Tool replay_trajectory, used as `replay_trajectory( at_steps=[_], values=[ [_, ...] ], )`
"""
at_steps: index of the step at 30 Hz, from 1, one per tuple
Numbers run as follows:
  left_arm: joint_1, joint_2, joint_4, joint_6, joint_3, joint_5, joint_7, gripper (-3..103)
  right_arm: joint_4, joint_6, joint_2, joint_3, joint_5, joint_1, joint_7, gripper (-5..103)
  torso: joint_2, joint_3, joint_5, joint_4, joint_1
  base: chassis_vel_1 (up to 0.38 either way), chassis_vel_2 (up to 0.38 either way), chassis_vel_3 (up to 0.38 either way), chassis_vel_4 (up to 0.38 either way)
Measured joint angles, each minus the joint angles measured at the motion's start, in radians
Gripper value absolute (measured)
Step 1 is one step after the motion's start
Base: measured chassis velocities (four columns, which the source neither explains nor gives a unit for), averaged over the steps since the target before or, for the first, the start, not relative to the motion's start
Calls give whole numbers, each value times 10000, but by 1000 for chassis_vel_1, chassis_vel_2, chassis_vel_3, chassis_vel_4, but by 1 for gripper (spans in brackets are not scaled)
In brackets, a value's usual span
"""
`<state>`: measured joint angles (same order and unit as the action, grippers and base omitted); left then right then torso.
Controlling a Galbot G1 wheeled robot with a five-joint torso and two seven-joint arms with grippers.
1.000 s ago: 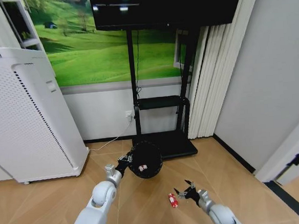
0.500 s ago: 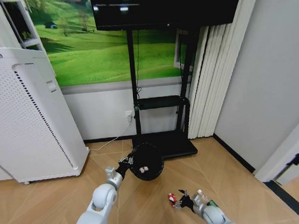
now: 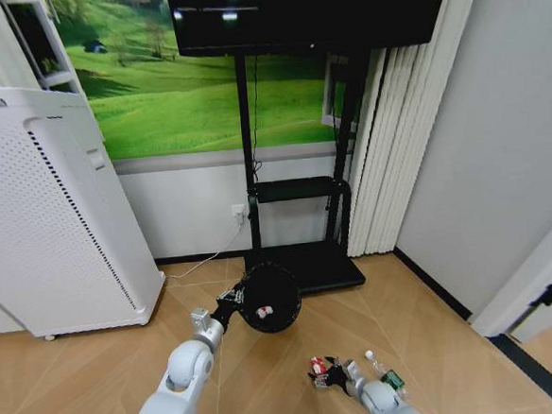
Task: Pick up the trash bin and place the garbage on the floor into it.
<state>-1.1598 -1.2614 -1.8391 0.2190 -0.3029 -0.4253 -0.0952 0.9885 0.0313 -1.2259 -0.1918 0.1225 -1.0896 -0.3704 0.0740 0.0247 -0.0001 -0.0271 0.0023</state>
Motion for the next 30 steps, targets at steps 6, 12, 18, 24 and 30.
replay_trajectory(
  at_steps=[6, 12, 18, 24, 30],
  values=[
    [-16, -116, 113, -51, -11, 77, -90, 7, -231, -51, -87, -48, -111, 57, -182, 102, 0, 0, 0, 0, 0, 0, 0, 0, 0],
    [61, -64, 114, -51, 26, 51, -103, 7, -272, -70, -160, -72, -112, 70, -187, 77, 0, 0, 1, 1, 0, 0, 0, 0, 0],
    [73, -138, 146, -51, 63, 64, -110, 7, -306, -102, -150, -73, -114, 103, -188, 60, 0, 0, 1, 1, 0, 0, 0, 0, 0],
    [48, -187, 181, -51, 72, 81, -108, 7, -191, -253, -99, -337, -87, 23, -183, 46, 0, 0, 3, 0, 0, 0, 0, 0, 0],
    [14, -230, 271, -52, -82, 127, -52, 7, 709, -226, 358, -1162, 1162, 37, 29, 46, 0, 0, 4, 2, 0, 0, 0, 0, 0]
  ],
)
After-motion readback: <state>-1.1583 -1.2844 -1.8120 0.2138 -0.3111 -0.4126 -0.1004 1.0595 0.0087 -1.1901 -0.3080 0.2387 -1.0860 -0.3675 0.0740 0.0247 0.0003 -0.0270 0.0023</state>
